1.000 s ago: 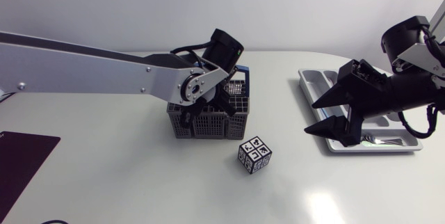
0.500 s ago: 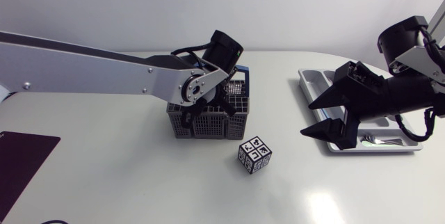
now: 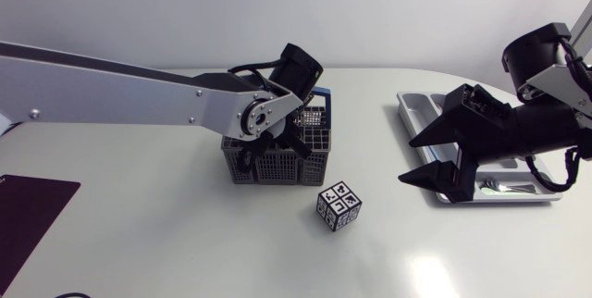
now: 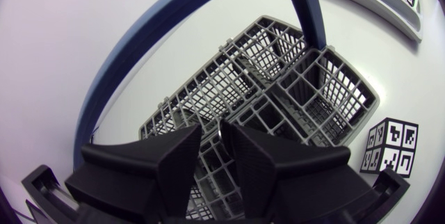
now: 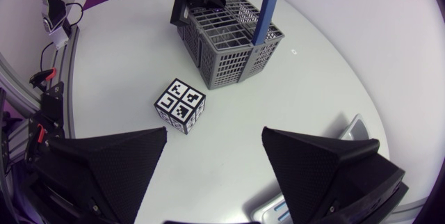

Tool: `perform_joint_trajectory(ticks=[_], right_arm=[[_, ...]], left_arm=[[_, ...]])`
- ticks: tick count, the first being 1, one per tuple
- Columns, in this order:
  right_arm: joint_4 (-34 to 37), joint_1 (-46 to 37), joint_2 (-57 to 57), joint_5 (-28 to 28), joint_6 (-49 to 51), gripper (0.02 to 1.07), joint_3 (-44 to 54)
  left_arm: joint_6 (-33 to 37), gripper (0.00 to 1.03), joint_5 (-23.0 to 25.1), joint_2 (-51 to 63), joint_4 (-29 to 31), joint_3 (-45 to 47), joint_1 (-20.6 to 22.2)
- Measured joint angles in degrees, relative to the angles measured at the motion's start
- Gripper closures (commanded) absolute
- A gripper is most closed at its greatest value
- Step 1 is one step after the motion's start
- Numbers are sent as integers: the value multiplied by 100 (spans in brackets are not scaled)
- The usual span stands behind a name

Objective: Transfer all utensils from the basket to the drawer tray.

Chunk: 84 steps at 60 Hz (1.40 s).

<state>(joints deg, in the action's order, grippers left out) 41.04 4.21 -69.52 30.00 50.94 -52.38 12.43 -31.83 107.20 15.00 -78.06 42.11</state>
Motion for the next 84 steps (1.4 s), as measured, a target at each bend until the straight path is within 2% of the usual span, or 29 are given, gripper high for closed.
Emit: perform_joint_trajectory(ticks=[22,44,75,84], right_arm=[[-81,177,20,-116,-114,8,11],[-188,337,55,-175,-175,8,107],[-208,337,332,-175,-173,8,267],[-205,365,435,-177,-175,8,291]], left_arm=[[-85,67,2,-4,15,0,0],[-219,100,96,-4,-7,0,0],[-232,100,151,-446,-402,348,179],[-138,100,-9,-721,-782,680,297]])
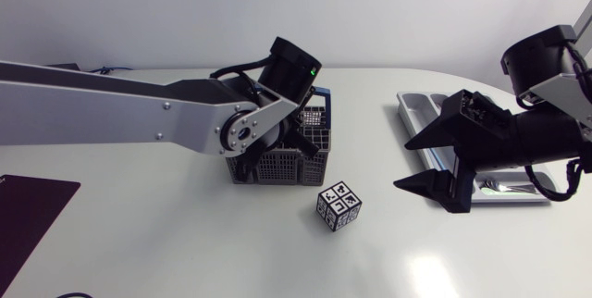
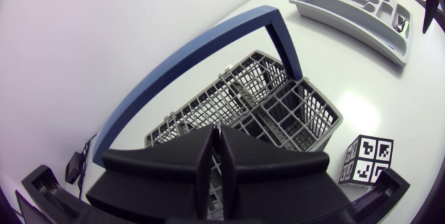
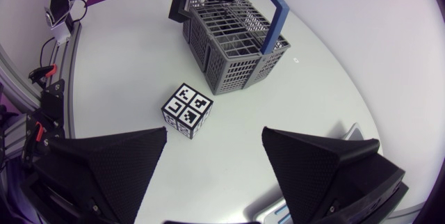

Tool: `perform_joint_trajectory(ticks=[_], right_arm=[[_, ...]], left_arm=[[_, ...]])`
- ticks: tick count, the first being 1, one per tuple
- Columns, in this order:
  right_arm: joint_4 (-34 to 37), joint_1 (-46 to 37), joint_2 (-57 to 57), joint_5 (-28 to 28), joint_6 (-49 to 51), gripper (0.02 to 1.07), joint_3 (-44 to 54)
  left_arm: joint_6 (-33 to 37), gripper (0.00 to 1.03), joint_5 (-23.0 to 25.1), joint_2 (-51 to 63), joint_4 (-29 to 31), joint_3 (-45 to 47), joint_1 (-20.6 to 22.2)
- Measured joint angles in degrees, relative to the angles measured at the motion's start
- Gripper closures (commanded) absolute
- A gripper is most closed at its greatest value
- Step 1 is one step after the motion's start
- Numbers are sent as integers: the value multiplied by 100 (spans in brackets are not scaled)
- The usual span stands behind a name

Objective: Transfer all utensils from the basket to the drawer tray.

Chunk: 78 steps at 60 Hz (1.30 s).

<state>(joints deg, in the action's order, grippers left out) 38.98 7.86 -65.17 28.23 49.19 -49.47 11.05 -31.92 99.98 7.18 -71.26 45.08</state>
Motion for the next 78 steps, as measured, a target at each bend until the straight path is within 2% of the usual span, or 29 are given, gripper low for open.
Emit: perform_joint_trajectory(ticks=[6,13,30,52,59,64,73,78], right_arm=[[2,50,92,2,-20,8,0],[0,157,188,-26,-118,8,0],[2,479,387,-109,-319,8,13],[-157,562,846,-149,-772,8,94],[-505,658,1088,-153,-1095,8,188],[-719,841,1228,-278,-1419,8,273],[-942,1779,1266,-1541,-1974,8,313],[-1106,2284,1189,-1895,-2205,8,334]], left_arm=[[170,100,-149,-208,-258,245,94],[575,100,-387,-487,-833,638,260],[1191,100,-684,-1008,-1482,1174,466],[1261,100,-579,-1853,-1250,1252,492],[1010,100,-350,-2142,-940,1250,492],[662,100,15,-2297,-343,1178,490],[-103,100,1097,-2358,645,793,332],[-428,100,1574,-2361,990,568,208]])
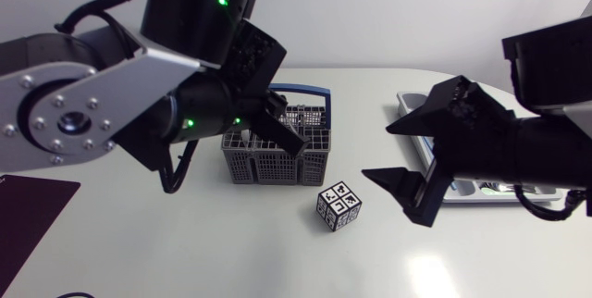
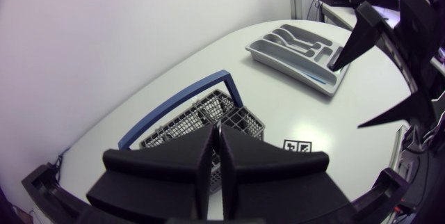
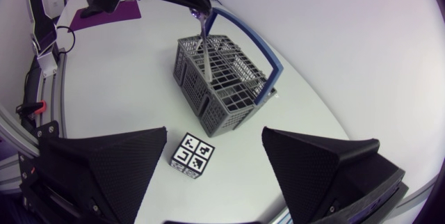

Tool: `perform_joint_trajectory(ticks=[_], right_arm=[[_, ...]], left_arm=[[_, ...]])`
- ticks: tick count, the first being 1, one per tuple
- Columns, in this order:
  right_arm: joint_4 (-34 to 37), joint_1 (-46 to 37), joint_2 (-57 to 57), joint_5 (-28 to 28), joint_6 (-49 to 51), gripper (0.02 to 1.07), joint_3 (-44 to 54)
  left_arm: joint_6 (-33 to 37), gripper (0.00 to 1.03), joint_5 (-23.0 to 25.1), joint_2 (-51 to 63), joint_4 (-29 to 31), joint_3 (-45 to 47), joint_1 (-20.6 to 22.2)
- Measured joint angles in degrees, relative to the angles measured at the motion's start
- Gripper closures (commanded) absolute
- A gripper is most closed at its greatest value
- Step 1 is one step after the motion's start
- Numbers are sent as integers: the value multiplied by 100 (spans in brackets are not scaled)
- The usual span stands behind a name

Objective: Transfer all utensils from the basket to the drawer tray.

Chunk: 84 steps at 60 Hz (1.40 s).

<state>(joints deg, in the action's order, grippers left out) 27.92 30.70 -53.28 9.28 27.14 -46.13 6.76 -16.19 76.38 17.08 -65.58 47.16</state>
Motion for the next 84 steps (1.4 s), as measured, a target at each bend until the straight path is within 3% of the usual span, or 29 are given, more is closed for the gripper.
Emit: perform_joint_trajectory(ticks=[14,31,46,62,84], right_arm=[[-531,452,-610,-74,-555,7,-4],[-966,614,-1045,-24,-728,8,-256],[-1167,804,-1268,-37,-745,33,-417],[-1298,933,-1377,-186,-619,84,-417],[-1270,933,-1473,-197,-481,99,-505]], left_arm=[[-667,100,1353,20,664,-529,-339],[-1051,100,2522,358,1215,-909,-667],[-1228,100,3128,608,1554,-1156,-789],[-1281,100,3300,682,1696,-1252,-828],[-1281,100,3390,706,1864,-1320,-826]])
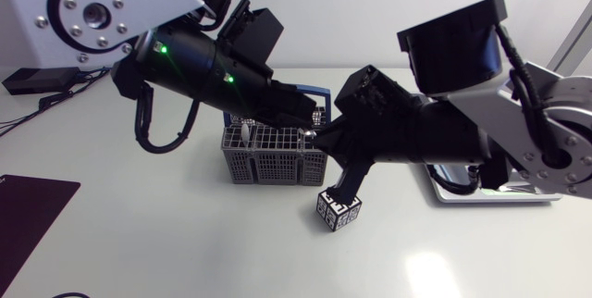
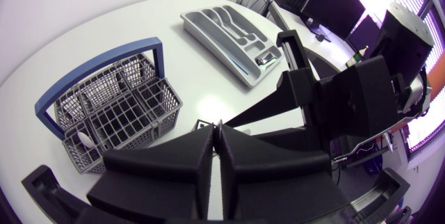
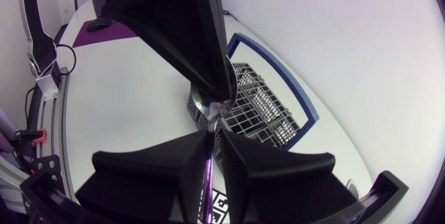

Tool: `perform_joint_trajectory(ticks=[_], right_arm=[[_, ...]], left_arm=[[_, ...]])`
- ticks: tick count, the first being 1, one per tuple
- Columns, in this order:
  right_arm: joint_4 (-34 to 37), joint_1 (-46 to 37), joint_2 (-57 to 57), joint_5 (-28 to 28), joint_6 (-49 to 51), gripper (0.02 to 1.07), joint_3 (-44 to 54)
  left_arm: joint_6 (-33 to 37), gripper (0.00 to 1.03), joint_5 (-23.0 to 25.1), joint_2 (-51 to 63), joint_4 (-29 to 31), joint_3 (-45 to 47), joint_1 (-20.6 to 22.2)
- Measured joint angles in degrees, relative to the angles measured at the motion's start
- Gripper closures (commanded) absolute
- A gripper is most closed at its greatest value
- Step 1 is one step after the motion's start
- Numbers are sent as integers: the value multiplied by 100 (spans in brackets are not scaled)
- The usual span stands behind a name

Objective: Transfer all utensils from the basket to the drawer tray.

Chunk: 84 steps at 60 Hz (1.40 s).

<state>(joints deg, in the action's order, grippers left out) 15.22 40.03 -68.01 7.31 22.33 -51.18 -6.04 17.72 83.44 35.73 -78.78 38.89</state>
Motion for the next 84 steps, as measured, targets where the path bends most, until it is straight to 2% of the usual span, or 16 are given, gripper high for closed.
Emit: perform_joint_trajectory(ticks=[13,17,18,20,28,36,48,58,70,79,84], right_arm=[[160,-7,0,122,17,100,-66],[199,-28,0,177,17,100,-70],[219,-37,0,195,20,100,-70],[238,-42,0,254,20,100,-74],[393,-44,0,452,70,100,-81],[485,-44,0,551,151,100,-79],[802,-223,90,844,387,100,61],[1248,-949,315,1405,872,100,269],[1891,-2402,476,1996,2087,100,378],[2699,-3928,337,2411,3650,100,393],[2924,-4603,129,2485,4409,100,391]], left_arm=[[2,98,48,0,50,-4,0],[2,86,52,0,87,-17,0],[2,79,59,0,96,-20,0],[2,76,79,0,114,-28,0],[0,43,114,0,116,-208,-35],[-70,33,116,-4,-70,-474,-162],[-197,31,136,-149,-474,-518,-466],[-238,30,133,-332,-483,-518,-927],[-103,30,-160,-546,-518,-361,-1316],[129,30,-306,-702,-518,-2,-1508],[210,30,-328,-734,-518,153,-1639]])
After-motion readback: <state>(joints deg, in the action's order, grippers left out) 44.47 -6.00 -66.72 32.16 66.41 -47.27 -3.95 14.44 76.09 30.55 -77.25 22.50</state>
